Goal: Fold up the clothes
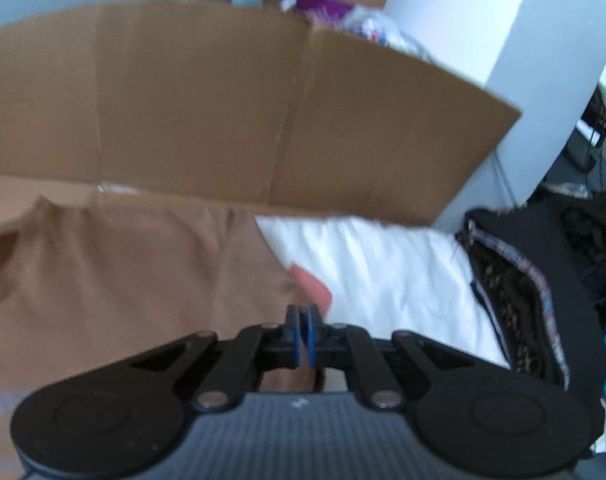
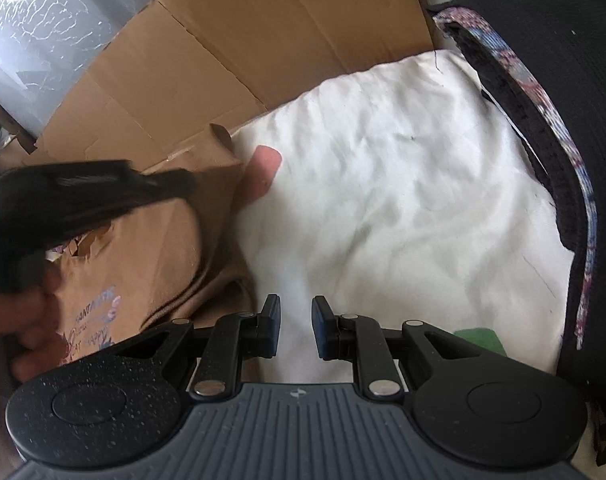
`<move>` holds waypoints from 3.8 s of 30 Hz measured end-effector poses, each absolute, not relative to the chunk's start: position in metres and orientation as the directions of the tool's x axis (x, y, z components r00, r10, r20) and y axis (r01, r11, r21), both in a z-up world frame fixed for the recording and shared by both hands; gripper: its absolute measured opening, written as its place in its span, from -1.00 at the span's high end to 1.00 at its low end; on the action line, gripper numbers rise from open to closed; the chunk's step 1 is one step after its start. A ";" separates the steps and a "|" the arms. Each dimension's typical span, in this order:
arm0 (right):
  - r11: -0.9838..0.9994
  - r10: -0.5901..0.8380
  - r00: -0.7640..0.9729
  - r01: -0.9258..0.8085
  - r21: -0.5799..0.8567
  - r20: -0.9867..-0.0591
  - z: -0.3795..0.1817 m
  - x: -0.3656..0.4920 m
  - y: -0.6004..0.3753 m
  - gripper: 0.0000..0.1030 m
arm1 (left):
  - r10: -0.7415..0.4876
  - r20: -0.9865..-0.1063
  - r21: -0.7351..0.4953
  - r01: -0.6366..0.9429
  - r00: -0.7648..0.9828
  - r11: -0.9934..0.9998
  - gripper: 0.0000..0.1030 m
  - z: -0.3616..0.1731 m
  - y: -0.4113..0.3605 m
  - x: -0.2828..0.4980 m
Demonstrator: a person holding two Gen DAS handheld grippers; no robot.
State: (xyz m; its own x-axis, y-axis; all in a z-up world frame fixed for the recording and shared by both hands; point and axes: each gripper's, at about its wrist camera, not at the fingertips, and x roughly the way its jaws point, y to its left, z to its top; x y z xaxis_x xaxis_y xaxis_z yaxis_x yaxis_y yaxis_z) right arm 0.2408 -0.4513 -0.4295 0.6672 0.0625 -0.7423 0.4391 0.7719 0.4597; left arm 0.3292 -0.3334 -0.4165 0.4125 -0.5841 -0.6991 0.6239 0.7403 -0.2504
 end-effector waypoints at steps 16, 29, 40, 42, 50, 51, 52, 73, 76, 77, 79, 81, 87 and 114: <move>0.792 0.054 0.687 0.413 0.451 -0.724 -0.424 0.254 -0.447 0.59 | -0.476 -0.719 -0.184 0.522 0.507 0.833 0.93 -0.405 -0.247 0.393; 0.816 0.027 0.695 0.400 0.418 -0.718 -0.417 0.277 -0.446 0.59 | -0.451 -0.745 -0.230 0.445 0.491 0.866 0.27 -0.469 -0.205 0.421; 0.813 -0.005 0.723 0.405 0.419 -0.691 -0.416 0.331 -0.444 0.58 | -0.543 -0.716 -0.295 0.514 0.439 0.805 0.21 -0.488 -0.213 0.435; 0.818 -0.004 0.723 0.401 0.414 -0.691 -0.418 0.344 -0.442 0.58 | -0.552 -0.709 -0.310 0.510 0.438 0.802 0.22 -0.491 -0.212 0.436; 0.836 -0.003 0.717 0.384 0.392 -0.697 -0.417 0.387 -0.439 0.33 | -0.602 -0.683 -0.424 0.447 0.414 0.788 0.79 -0.498 -0.203 0.444; 0.837 -0.005 0.717 0.384 0.389 -0.697 -0.416 0.392 -0.440 0.23 | -0.607 -0.679 -0.434 0.442 0.412 0.785 0.84 -0.498 -0.201 0.445; 0.836 -0.009 0.719 0.386 0.389 -0.695 -0.416 0.397 -0.440 0.23 | -0.612 -0.675 -0.442 0.439 0.411 0.782 0.89 -0.498 -0.199 0.444; 0.868 0.017 0.581 0.395 0.300 -0.814 -0.440 0.498 -0.428 0.17 | -0.693 -0.581 -0.560 0.407 0.428 0.721 0.93 -0.466 -0.164 0.412; 0.893 0.004 0.568 0.369 0.259 -0.823 -0.442 0.502 -0.424 0.53 | -0.697 -0.579 -0.566 0.406 0.424 0.717 0.96 -0.467 -0.164 0.411; 0.903 -0.003 0.568 0.355 0.243 -0.823 -0.441 0.502 -0.424 0.82 | -0.698 -0.578 -0.569 0.404 0.424 0.716 0.96 -0.467 -0.164 0.411; 0.923 -0.029 0.568 0.331 0.196 -0.823 -0.438 0.503 -0.421 0.92 | -0.699 -0.577 -0.574 0.400 0.423 0.715 0.96 -0.468 -0.164 0.410; 0.936 -0.065 0.574 0.319 0.149 -0.816 -0.434 0.503 -0.420 0.98 | -0.701 -0.574 -0.578 0.396 0.423 0.713 0.96 -0.469 -0.164 0.410; 0.948 -0.117 0.597 0.305 0.090 -0.794 -0.429 0.503 -0.424 1.00 | -0.692 -0.576 -0.583 0.376 0.435 0.721 0.97 -0.473 -0.162 0.411; 0.958 -0.144 0.552 0.285 0.023 -0.821 -0.444 0.518 -0.419 0.83 | -0.703 -0.570 -0.581 0.396 0.425 0.711 0.97 -0.483 -0.184 0.404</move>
